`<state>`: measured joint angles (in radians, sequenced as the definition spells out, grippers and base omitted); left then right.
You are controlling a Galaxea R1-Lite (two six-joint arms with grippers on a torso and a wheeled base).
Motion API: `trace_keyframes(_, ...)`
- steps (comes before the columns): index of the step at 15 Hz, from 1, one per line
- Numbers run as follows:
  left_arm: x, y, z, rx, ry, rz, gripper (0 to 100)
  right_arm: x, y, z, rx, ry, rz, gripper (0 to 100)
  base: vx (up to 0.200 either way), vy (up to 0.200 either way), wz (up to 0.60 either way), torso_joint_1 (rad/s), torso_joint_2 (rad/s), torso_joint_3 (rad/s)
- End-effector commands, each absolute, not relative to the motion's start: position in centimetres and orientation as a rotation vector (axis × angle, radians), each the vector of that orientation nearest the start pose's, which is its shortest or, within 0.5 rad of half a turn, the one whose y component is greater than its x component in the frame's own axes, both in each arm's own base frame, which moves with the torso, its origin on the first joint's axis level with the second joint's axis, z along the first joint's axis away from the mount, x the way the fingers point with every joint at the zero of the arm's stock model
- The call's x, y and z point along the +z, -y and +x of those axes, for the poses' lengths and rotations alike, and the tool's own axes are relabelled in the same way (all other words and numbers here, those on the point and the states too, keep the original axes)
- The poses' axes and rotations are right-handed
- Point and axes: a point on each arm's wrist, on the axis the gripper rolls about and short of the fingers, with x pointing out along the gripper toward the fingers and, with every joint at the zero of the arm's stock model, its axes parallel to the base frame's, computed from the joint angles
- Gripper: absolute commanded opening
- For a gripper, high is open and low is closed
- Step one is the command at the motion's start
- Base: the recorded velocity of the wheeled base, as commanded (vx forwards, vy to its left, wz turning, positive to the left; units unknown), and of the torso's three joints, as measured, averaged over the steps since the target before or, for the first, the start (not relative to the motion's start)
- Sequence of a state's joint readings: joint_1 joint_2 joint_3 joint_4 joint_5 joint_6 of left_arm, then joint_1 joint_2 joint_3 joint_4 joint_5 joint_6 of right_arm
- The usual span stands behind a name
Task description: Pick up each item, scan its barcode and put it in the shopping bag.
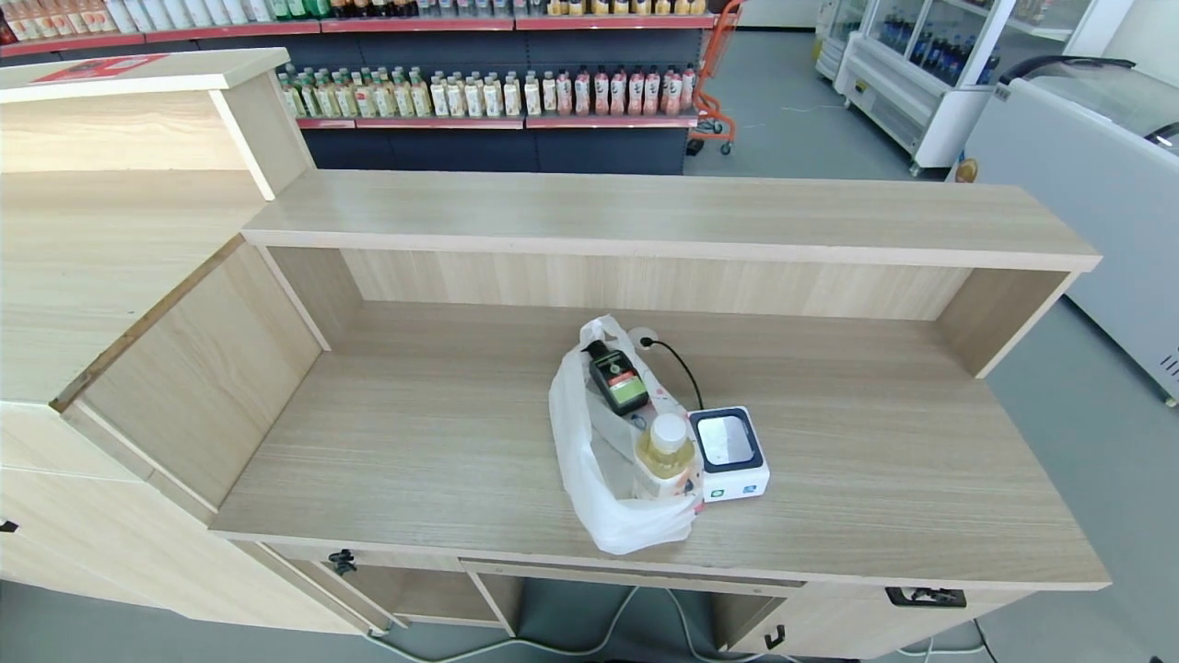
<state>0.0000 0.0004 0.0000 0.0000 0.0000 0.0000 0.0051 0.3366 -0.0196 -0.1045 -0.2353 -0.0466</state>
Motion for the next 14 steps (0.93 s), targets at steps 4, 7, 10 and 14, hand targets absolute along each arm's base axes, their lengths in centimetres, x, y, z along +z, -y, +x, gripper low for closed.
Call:
trace_keyframes(4,7.55,0.0,-2.27,0.0,-0.002,0.0,100,7.64,0.36,-2.22,-0.137,-0.04,-0.067,100,0.0,0.0,0.0,0.0,0.0,0.0)
trace_keyframes(7,7.55,0.0,-2.27,0.0,-0.002,0.0,100,7.5,0.37,-2.19,-0.142,-0.026,-0.051,100,0.0,0.0,0.0,0.0,0.0,0.0)
trace_keyframes(10,7.55,0.0,-2.27,0.0,-0.002,0.0,100,7.35,0.36,-2.28,-0.147,-0.026,-0.046,100,0.0,0.0,0.0,0.0,0.0,0.0)
trace_keyframes(14,7.55,0.0,-2.27,0.0,-0.002,0.0,100,7.33,0.36,-2.29,-0.145,-0.026,-0.049,100,0.0,0.0,0.0,0.0,0.0,0.0)
